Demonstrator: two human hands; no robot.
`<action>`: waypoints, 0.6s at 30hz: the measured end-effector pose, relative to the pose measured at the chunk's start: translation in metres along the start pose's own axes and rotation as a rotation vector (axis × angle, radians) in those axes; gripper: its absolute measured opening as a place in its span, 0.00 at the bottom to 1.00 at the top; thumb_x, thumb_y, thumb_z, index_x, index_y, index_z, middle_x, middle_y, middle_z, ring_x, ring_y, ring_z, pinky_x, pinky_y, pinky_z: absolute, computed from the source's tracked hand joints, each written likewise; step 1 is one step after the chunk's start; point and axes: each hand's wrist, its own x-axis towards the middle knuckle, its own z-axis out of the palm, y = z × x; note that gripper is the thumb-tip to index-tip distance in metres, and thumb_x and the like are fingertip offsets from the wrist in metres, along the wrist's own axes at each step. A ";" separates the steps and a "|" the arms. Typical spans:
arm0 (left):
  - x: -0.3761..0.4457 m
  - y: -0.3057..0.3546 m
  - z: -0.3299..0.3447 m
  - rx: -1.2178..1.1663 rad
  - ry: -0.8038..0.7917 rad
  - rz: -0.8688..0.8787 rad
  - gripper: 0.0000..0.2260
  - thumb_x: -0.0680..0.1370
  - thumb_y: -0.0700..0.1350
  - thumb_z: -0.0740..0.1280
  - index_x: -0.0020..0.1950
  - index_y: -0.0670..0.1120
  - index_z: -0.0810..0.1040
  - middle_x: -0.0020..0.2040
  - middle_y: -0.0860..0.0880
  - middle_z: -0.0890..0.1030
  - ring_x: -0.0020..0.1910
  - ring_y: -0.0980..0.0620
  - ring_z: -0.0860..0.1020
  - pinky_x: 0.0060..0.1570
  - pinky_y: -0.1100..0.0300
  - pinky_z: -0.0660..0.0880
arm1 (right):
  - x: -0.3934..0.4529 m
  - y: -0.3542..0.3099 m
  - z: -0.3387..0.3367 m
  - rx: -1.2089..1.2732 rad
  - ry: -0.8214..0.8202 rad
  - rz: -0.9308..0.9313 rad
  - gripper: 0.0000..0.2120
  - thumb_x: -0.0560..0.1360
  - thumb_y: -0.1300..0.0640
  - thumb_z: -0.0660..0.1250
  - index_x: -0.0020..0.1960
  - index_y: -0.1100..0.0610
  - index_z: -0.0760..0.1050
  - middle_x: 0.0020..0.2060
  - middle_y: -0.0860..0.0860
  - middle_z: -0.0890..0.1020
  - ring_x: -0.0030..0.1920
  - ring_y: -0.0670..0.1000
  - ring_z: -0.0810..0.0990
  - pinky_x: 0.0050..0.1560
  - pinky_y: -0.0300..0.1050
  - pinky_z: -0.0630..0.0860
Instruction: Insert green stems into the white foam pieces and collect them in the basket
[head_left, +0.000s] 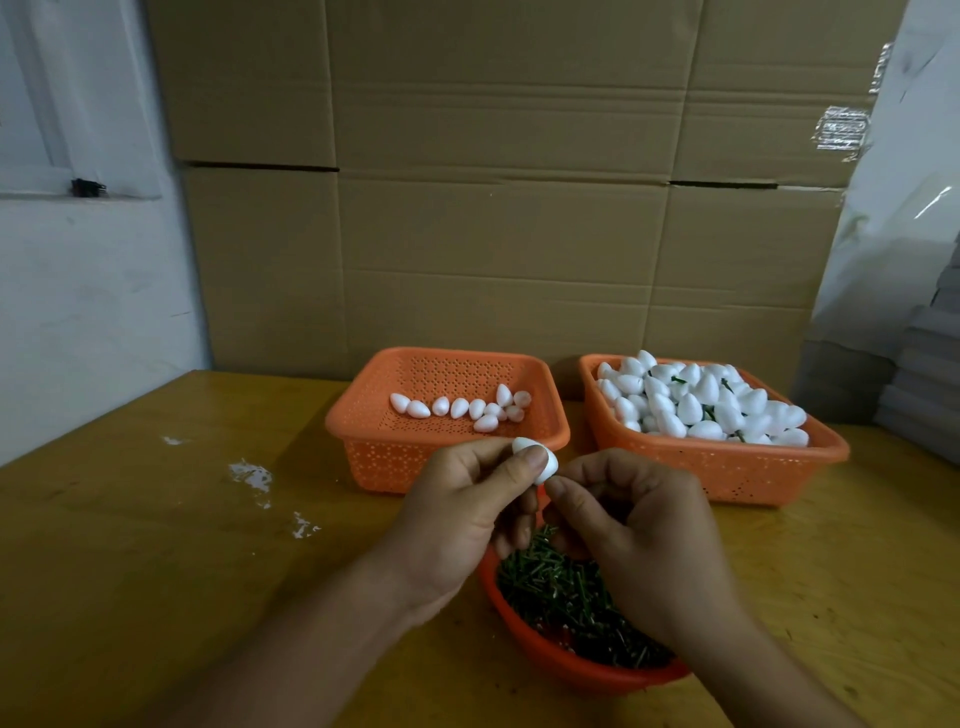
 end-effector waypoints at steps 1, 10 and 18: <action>0.000 0.000 0.001 0.046 0.007 0.030 0.15 0.78 0.52 0.67 0.50 0.40 0.81 0.33 0.49 0.76 0.29 0.52 0.75 0.28 0.63 0.69 | -0.001 0.000 0.001 0.005 -0.001 -0.013 0.05 0.76 0.56 0.72 0.41 0.49 0.82 0.31 0.47 0.85 0.30 0.46 0.83 0.31 0.44 0.81; -0.002 0.001 0.004 0.232 0.019 0.174 0.11 0.80 0.56 0.63 0.44 0.51 0.78 0.29 0.51 0.75 0.28 0.54 0.74 0.30 0.65 0.70 | -0.004 0.000 0.006 0.114 -0.014 -0.060 0.06 0.78 0.58 0.70 0.44 0.48 0.81 0.32 0.49 0.85 0.30 0.48 0.83 0.31 0.41 0.80; -0.004 0.000 0.006 0.248 0.036 0.201 0.10 0.81 0.53 0.62 0.44 0.51 0.77 0.30 0.53 0.75 0.28 0.56 0.74 0.30 0.65 0.71 | -0.003 0.000 0.007 0.176 -0.029 -0.041 0.07 0.78 0.58 0.70 0.44 0.47 0.82 0.33 0.49 0.86 0.30 0.47 0.84 0.31 0.37 0.79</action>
